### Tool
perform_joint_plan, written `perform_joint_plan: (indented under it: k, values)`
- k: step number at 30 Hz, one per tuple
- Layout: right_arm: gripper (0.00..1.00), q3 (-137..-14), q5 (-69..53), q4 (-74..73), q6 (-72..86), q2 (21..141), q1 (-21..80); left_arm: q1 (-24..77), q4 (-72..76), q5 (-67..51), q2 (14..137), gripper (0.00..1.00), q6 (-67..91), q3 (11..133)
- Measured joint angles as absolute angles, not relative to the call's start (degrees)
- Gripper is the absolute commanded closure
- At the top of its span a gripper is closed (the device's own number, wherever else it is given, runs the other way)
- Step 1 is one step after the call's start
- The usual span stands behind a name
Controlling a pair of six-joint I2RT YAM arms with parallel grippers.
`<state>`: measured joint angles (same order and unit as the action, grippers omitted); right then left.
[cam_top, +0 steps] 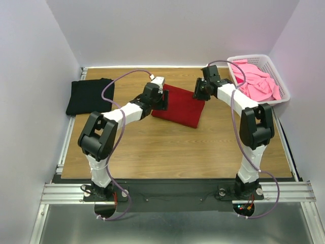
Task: Fold and stack the t-shirts
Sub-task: Fold the tshirt
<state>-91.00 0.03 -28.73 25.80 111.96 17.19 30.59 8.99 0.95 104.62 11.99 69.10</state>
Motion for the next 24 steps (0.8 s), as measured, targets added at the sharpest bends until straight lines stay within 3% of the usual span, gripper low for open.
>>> perform_joint_plan:
  k: [15,24]
  values:
    - [0.64,-90.9,-6.7,-24.8,27.8,122.4,7.5,30.6,2.5,-0.3,114.4,0.31,16.1,75.0]
    - [0.63,-90.9,-8.8,-25.1,25.7,120.7,7.6,34.9,6.0,-6.0,103.2,0.32,30.2,58.6]
